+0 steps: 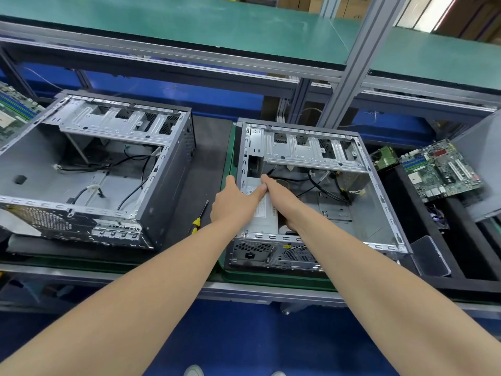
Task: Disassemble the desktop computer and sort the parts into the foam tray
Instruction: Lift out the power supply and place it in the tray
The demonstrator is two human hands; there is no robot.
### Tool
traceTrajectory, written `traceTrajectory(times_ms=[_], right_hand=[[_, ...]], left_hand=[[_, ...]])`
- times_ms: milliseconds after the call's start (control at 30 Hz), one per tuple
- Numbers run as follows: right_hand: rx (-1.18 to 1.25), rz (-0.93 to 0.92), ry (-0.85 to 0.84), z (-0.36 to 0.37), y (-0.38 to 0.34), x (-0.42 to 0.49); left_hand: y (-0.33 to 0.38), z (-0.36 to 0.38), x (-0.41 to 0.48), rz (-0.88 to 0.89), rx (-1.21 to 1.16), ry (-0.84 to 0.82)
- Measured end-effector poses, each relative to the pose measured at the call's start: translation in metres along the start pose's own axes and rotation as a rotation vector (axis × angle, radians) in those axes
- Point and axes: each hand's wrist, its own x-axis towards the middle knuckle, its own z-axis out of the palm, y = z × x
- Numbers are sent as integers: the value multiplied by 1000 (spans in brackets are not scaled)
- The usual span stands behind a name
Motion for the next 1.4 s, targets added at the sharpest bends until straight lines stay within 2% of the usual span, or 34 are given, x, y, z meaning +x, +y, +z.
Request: traceTrajectory(times_ms=[233,367,500,633,733,900,1133,1300,1400], right_hand=[[28,13,5,-1,-3,-10],[217,174,15,-10,0,-9],[251,288,-161,-30,1,-8],[234,261,-318,-29,-2,-3],[294,248,-266,-18,0,-1],[223,176,-163,-14,3,10],[227,146,-140,-17,2,17],[220,132,-195,-19,2,10],[139,101,-143,-18,4,2]], left_hand=[[4,-2,-3,-20,24,-2],[2,-3,-3,-23,50,-37],[5,-5,4,-138,-49,-118],[5,-1,1,-126,-51,-51],[5,1,0,-95,-35,-28],[4,0,-1,-59,-44,-13],[4,1,0,-42,8,19],[7,-1,-1,-72,16,15],[7,-2,-4,-77,8,1]])
